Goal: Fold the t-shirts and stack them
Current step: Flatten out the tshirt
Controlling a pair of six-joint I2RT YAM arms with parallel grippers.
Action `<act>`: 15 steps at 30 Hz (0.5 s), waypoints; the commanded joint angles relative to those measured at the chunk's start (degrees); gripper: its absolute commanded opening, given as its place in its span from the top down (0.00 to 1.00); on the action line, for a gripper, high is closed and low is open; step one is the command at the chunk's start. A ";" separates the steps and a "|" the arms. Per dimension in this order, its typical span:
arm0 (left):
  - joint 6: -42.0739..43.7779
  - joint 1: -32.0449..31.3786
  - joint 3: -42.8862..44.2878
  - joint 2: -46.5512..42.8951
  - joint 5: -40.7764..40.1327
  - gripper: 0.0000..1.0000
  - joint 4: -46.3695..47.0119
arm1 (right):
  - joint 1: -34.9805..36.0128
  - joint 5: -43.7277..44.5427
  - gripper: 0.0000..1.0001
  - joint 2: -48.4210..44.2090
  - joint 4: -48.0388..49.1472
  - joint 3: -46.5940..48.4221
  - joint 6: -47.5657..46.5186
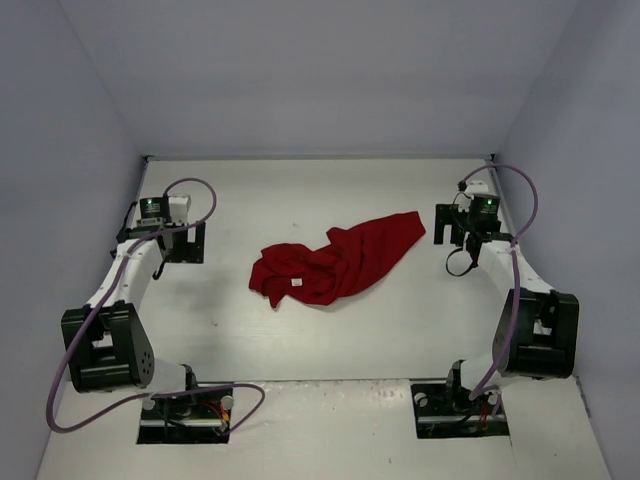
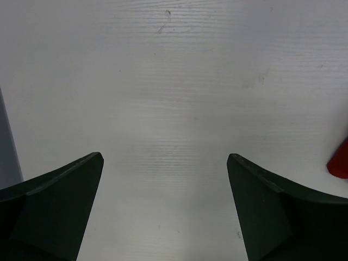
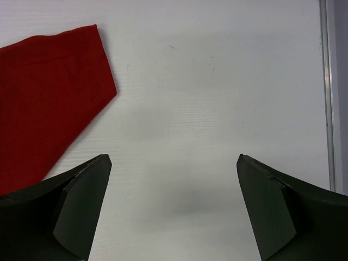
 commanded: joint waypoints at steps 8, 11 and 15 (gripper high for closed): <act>3.55 -0.07 1.68 -3.56 4.93 0.05 0.83 | 0.18 1.55 0.00 -0.78 3.23 0.91 -0.46; 3.60 -0.07 1.59 -3.30 4.85 0.05 0.83 | 0.18 1.29 0.00 -0.76 3.23 0.80 -0.36; 5.00 -0.07 0.76 -4.78 8.19 0.05 0.74 | 1.03 1.74 0.00 -2.22 3.17 0.89 -1.44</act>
